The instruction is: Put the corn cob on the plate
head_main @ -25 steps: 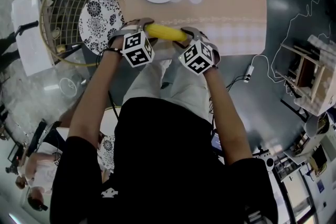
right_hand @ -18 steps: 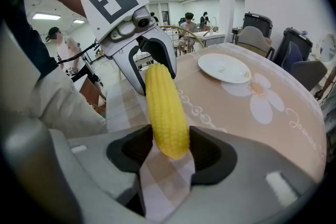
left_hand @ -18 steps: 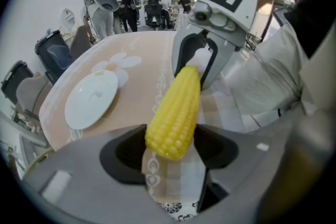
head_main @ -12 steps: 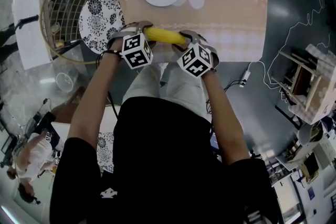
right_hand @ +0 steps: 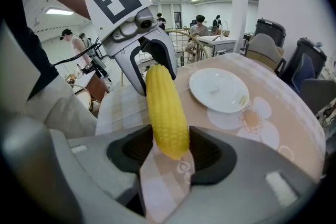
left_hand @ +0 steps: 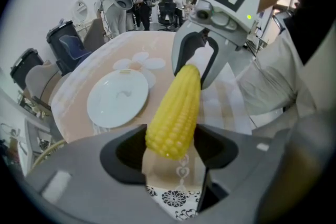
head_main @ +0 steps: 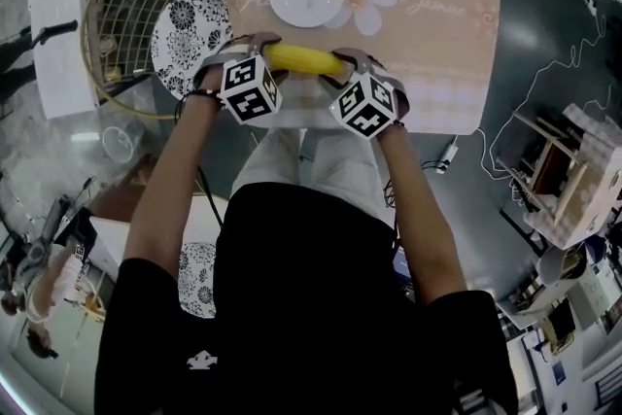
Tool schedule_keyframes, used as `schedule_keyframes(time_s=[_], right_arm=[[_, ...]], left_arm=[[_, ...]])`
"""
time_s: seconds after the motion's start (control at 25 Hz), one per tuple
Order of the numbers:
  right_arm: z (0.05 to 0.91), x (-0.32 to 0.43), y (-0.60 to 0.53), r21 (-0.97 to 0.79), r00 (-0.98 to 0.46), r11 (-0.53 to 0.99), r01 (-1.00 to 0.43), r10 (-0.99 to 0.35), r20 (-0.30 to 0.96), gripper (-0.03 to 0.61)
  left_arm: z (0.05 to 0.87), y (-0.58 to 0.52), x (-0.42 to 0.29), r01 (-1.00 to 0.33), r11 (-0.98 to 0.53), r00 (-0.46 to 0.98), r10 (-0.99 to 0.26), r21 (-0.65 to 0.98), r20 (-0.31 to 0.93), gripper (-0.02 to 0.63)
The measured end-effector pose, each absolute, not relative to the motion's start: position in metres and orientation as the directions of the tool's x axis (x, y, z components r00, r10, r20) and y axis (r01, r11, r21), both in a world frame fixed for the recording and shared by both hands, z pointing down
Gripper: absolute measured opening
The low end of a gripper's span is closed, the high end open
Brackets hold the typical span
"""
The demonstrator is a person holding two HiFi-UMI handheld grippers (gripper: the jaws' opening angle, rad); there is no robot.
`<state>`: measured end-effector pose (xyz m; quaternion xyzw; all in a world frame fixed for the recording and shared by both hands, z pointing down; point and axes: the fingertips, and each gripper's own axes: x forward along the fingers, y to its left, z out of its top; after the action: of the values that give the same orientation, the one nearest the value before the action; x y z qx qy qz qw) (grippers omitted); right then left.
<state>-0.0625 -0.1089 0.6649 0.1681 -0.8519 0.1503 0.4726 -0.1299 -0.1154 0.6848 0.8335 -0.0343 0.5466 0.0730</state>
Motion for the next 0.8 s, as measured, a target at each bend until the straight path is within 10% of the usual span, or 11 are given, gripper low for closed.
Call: schedule_keyframes(time_s=[0.8], right_arm=[[0.66, -0.054, -0.223, -0.035, -0.491, 0.939, -0.343, -0.147, 0.858, 0.216]], left_arm=[[0.681, -0.224, -0.121, -0.248, -0.968, 0.396, -0.068, 0.035, 0.916, 0.295]])
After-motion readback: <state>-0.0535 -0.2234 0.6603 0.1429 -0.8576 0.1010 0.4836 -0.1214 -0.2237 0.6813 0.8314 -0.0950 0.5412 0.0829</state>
